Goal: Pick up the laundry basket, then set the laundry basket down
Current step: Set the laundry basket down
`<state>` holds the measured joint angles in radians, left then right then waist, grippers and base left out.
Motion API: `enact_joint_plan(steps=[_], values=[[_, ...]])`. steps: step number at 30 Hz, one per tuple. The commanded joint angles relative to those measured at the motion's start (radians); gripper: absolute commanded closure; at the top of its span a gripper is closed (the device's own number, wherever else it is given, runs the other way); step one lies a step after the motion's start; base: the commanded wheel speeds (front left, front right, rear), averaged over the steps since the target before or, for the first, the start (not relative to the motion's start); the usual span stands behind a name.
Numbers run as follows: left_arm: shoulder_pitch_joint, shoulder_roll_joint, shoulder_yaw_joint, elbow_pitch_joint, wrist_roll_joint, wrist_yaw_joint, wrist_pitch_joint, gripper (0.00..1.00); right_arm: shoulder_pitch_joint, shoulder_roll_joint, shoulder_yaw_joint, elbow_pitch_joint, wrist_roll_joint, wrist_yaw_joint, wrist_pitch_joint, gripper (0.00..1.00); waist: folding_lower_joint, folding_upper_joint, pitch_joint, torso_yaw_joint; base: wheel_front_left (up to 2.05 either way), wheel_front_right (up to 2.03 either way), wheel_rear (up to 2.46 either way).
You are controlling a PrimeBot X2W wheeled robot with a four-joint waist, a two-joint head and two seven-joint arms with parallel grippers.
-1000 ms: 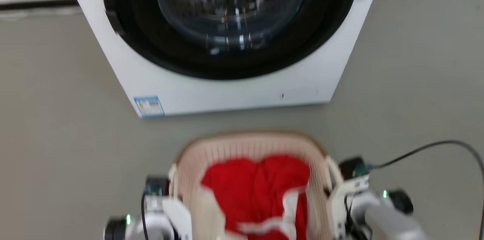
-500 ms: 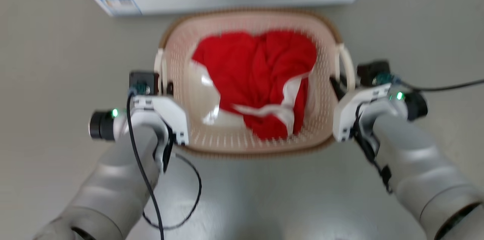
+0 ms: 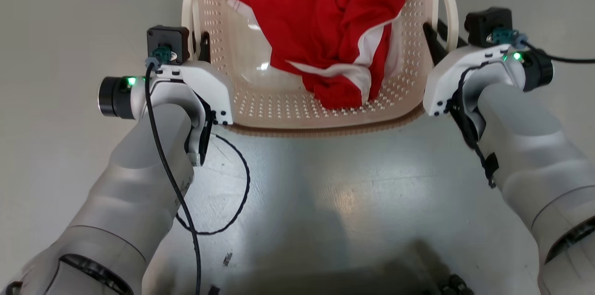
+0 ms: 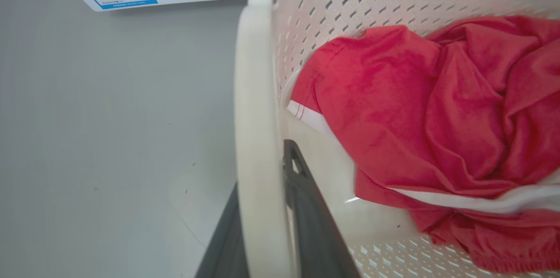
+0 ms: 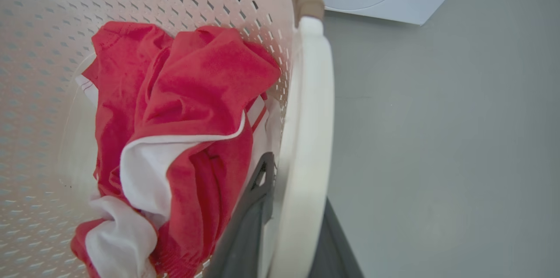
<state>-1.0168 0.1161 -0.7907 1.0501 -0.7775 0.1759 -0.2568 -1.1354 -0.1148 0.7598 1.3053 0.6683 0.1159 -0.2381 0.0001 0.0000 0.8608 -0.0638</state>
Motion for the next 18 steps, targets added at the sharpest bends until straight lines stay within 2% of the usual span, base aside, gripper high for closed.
enact_joint_plan(steps=[1, 18], values=[[-0.018, 0.018, 0.028, -0.024, 0.037, 0.002, -0.005, 1.00, 0.007, 0.010, -0.001, -0.015, -0.025, 0.015, -0.023, 1.00, -0.0001, 0.0000, 0.024, -0.005, 0.00, 0.00, 0.00], [-0.025, -0.005, 0.185, -0.015, 0.210, -0.036, -0.005, 1.00, -0.004, -0.001, -0.115, -0.019, -0.110, 0.015, -0.024, 1.00, -0.0001, 0.0000, 0.080, -0.006, 0.00, 0.00, 0.00]])
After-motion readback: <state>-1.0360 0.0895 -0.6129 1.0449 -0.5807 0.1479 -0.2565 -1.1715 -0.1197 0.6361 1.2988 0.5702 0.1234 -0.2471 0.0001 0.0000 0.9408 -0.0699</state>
